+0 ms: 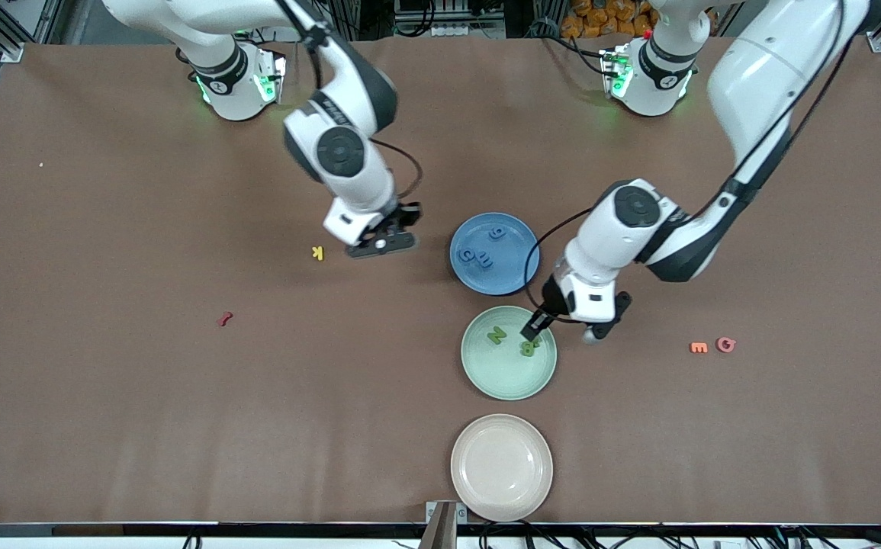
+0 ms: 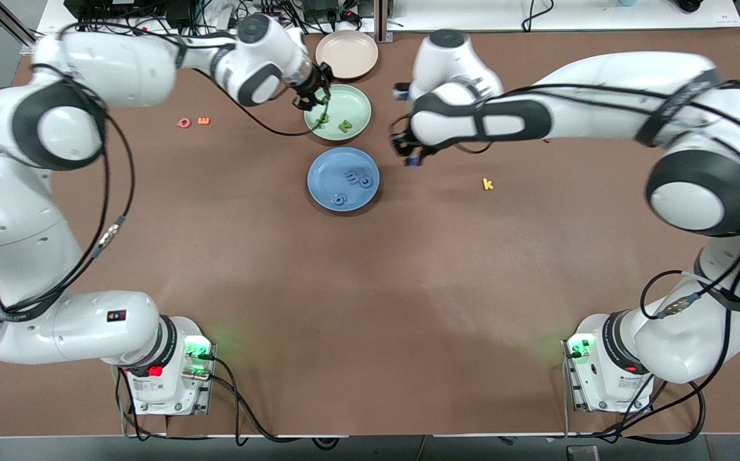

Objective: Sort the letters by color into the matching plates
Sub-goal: 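Place the x in the blue plate while the left gripper places h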

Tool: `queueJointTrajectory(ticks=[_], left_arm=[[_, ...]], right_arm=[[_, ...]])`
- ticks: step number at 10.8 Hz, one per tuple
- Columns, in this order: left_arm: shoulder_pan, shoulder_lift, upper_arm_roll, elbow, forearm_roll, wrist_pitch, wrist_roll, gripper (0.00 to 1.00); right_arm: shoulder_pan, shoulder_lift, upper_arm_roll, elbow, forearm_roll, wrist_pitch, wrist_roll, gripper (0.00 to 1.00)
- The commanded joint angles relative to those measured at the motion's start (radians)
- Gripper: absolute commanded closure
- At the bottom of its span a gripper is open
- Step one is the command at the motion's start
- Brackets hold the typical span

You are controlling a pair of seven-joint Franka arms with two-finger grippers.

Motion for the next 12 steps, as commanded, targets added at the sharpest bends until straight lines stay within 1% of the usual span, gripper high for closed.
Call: queueJointTrajectory(ticks=[1,2,3,5,6,7,8,10,11,12], left_arm=[[-0.167,0.017,0.18,0.061,0.002,-0.064,-0.04,0.0],[-0.153,0.003,0.18,0.066,0.011,-0.148,-0.026,0.0],[-0.135,-0.012,0.185,0.067,0.023,-0.193,0.023,0.0],[-0.051,-0.038,0.193,0.067,0.03,-0.285,0.16,0.0],[-0.005,-0.05,0.191,0.067,0.022,-0.348,0.262,0.0],[0.05,-0.052,0.189,0.064,0.019,-0.405,0.367,0.0],[0.083,-0.044,0.189,0.061,0.014,-0.44,0.458,0.0],[0.149,-0.049,0.183,0.035,0.005,-0.494,0.512,0.0],[0.185,-0.067,0.168,0.003,-0.04,-0.496,0.51,0.0],[0.23,-0.101,0.148,-0.014,-0.121,-0.503,0.505,0.0]], right_arm=[[0.12,0.183,-0.01,0.166,0.008,0.153,0.308,1.0],[0.14,0.204,-0.01,0.181,0.002,0.188,0.369,1.0],[0.164,0.223,-0.01,0.195,0.002,0.213,0.409,1.0],[0.186,0.25,-0.01,0.201,0.002,0.27,0.461,1.0],[0.177,0.247,-0.01,0.203,0.013,0.273,0.475,0.66],[0.153,0.234,-0.004,0.2,0.01,0.262,0.473,0.01],[0.143,0.212,-0.004,0.195,0.01,0.243,0.47,0.0],[0.103,0.154,-0.004,0.194,0.008,0.145,0.467,0.0],[0.08,0.116,-0.004,0.194,0.008,0.086,0.466,0.0],[0.053,0.064,-0.004,0.194,0.008,0.013,0.464,0.0]])
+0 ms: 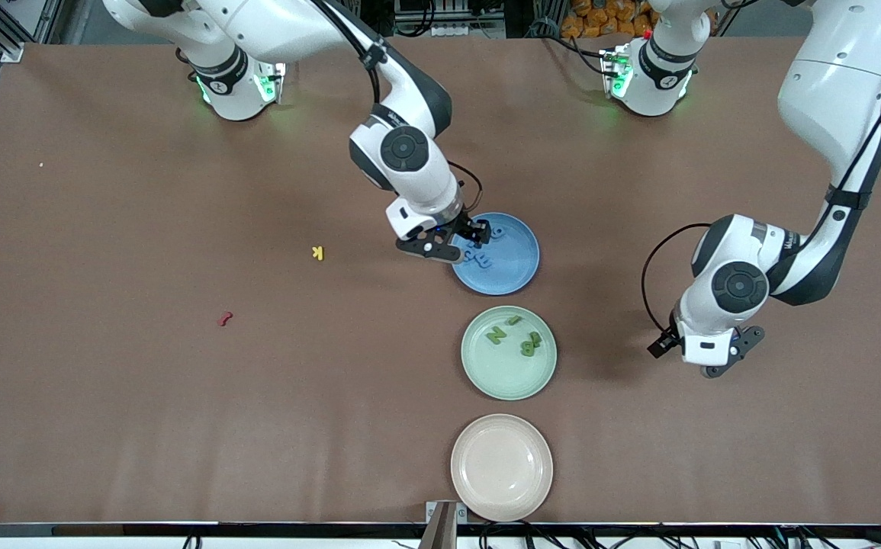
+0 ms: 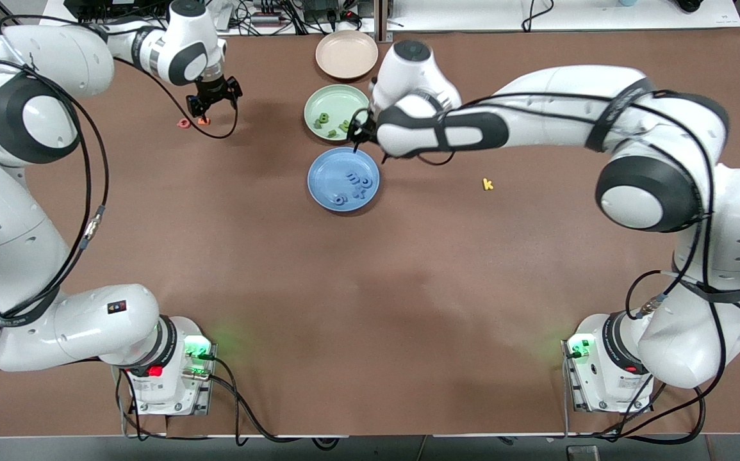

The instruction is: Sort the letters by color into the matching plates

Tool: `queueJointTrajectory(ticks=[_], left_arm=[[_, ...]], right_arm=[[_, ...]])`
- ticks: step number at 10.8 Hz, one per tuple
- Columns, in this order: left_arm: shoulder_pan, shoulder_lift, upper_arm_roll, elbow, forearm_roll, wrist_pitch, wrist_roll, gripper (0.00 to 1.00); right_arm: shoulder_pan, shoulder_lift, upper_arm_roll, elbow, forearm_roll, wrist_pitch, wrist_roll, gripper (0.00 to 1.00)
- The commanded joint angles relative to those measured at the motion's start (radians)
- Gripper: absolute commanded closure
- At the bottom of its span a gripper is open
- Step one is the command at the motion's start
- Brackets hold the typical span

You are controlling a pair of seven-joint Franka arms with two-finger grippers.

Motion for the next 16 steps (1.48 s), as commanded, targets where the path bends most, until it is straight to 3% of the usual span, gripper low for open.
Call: queueJointTrajectory(ticks=[1,5,8,11,13,15,16], left_arm=[[0.095,-0.111,-0.068,-0.104,-0.173,-0.059,-0.006,0.0],[0.104,-0.311,-0.117,-0.296,-0.313,-0.062,-0.13,0.0],[0.101,-0.379,-0.122,-0.324,-0.327,-0.07,-0.06,0.0],[0.066,-0.454,-0.061,-0.252,-0.354,-0.132,0.312,0.0],[0.04,-0.501,-0.024,-0.224,-0.359,-0.153,0.494,0.0],[-0.07,-0.535,0.08,-0.178,-0.444,-0.154,0.525,0.0],[-0.162,-0.559,0.175,-0.178,-0.474,-0.156,0.555,0.0]], right_arm=[[-0.09,-0.167,0.007,-0.019,0.008,-0.205,0.003,0.0],[-0.245,-0.396,0.0,-0.019,-0.025,-0.478,-0.074,0.0],[-0.309,-0.478,-0.064,-0.01,-0.091,-0.613,-0.251,0.0],[-0.42,-0.576,-0.128,-0.008,-0.092,-0.711,-0.523,0.0],[-0.424,-0.61,-0.238,-0.005,-0.082,-0.723,-0.652,0.0],[-0.422,-0.601,-0.317,0.08,-0.082,-0.805,-0.755,0.0],[-0.442,-0.6,-0.32,0.111,-0.082,-0.827,-0.798,0.0]])
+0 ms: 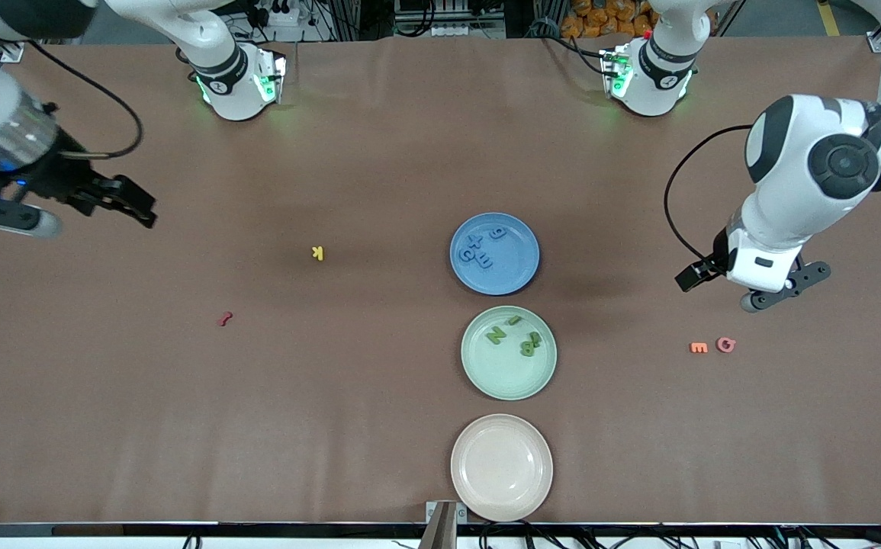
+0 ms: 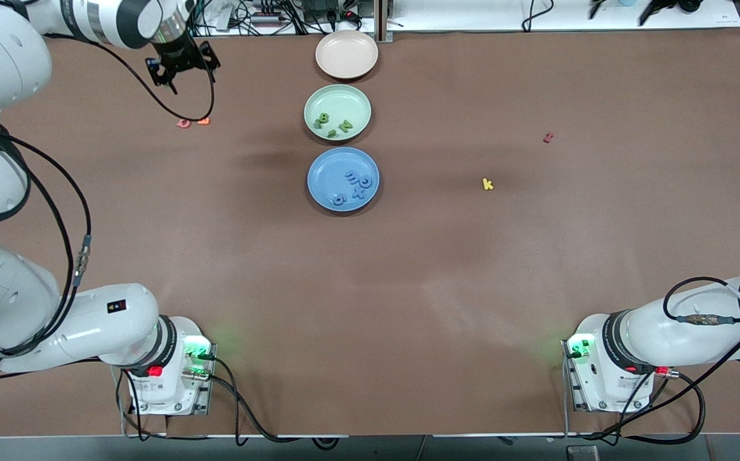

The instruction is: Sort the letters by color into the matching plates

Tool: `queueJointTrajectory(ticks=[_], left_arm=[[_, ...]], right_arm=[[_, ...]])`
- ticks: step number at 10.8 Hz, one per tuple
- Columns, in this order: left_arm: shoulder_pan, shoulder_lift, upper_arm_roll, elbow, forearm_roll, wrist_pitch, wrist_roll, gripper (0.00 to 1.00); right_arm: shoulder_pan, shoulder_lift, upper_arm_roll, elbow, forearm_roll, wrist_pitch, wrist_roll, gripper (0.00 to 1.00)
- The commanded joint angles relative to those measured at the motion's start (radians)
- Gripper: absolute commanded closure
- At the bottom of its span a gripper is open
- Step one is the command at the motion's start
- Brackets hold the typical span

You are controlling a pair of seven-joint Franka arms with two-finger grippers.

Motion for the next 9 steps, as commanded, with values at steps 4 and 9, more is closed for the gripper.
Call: queueJointTrajectory(ticks=[4,9], left_arm=[[-0.265,-0.129,0.284,0.077,-0.119,-0.193,0.31,0.0],[-0.254,-0.129,0.287,0.257,-0.124,-0.352,0.387,0.0]], right_arm=[[-0.138,-0.009,-0.012,0.088,0.005,-0.07,-0.322,0.0],[-0.209,-0.009,0.012,0.101,0.003,-0.09,-0.456,0.0]])
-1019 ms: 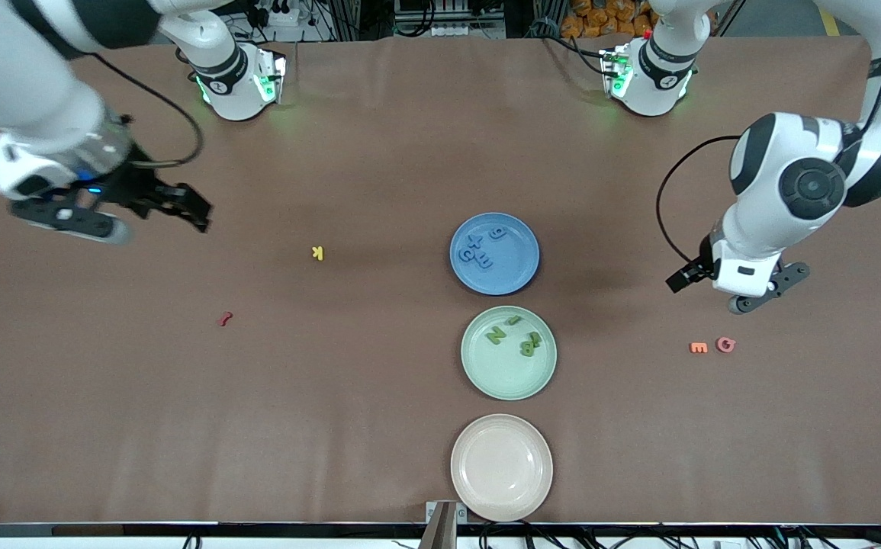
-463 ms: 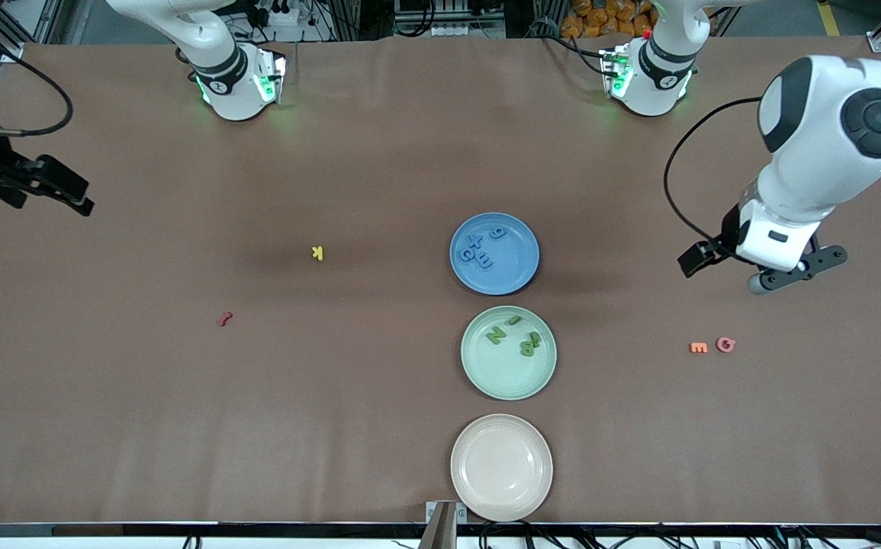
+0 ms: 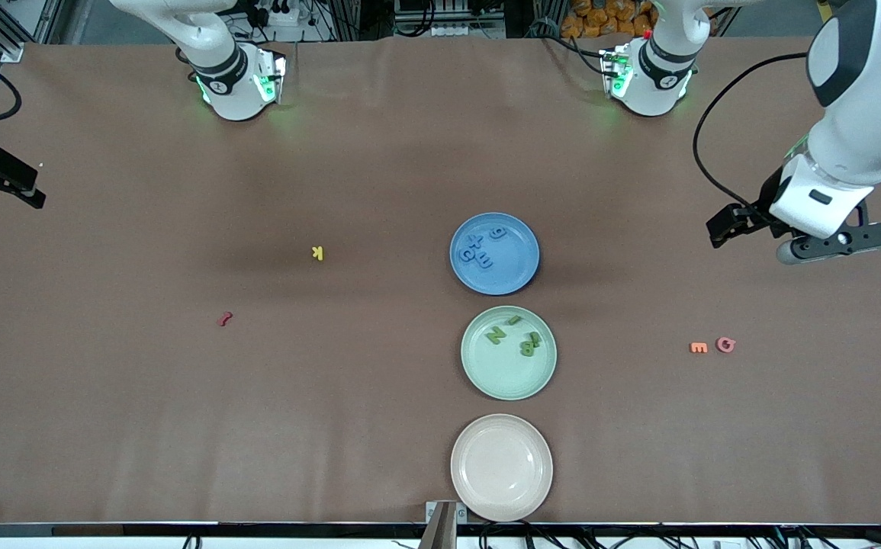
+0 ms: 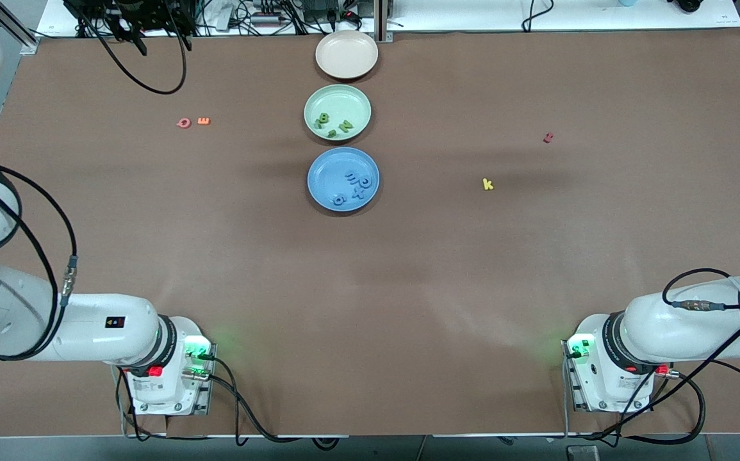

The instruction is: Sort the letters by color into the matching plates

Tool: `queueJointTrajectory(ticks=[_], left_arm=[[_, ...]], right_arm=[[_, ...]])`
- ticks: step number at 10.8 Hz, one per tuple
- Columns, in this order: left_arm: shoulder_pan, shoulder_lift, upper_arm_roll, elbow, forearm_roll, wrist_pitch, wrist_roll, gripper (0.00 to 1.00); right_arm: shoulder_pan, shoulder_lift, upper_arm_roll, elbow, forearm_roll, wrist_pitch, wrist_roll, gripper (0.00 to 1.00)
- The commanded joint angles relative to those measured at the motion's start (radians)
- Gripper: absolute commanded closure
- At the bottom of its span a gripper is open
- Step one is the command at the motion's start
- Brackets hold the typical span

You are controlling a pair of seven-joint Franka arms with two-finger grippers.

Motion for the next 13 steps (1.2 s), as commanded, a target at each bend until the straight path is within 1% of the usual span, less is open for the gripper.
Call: queueJointTrajectory(ticks=[1,2,4,7,10,13], left_arm=[[-0.001,0.004,0.014,0.108,-0.029,-0.087,0.049,0.0],[-0.003,0.003,0.012,0.113,-0.029,-0.092,0.055,0.0],[-0.003,0.004,0.011,0.122,-0.03,-0.095,0.087,0.0],[-0.003,0.004,0.009,0.14,-0.029,-0.11,0.09,0.0],[-0.004,0.004,0.006,0.142,-0.027,-0.11,0.09,0.0],[-0.004,0.009,0.005,0.142,-0.027,-0.11,0.09,0.0]], right_arm=[[-0.019,-0.005,0.024,0.008,0.005,-0.017,-0.023,0.0],[-0.018,-0.005,0.028,0.008,0.005,-0.02,-0.025,0.0],[-0.021,-0.007,0.057,0.012,0.005,-0.02,-0.022,0.0],[-0.021,-0.004,0.117,0.034,0.009,-0.024,-0.002,0.0],[-0.019,-0.003,0.125,0.043,0.012,-0.06,0.004,0.0],[-0.021,-0.003,0.128,0.051,0.012,-0.068,0.006,0.0]])
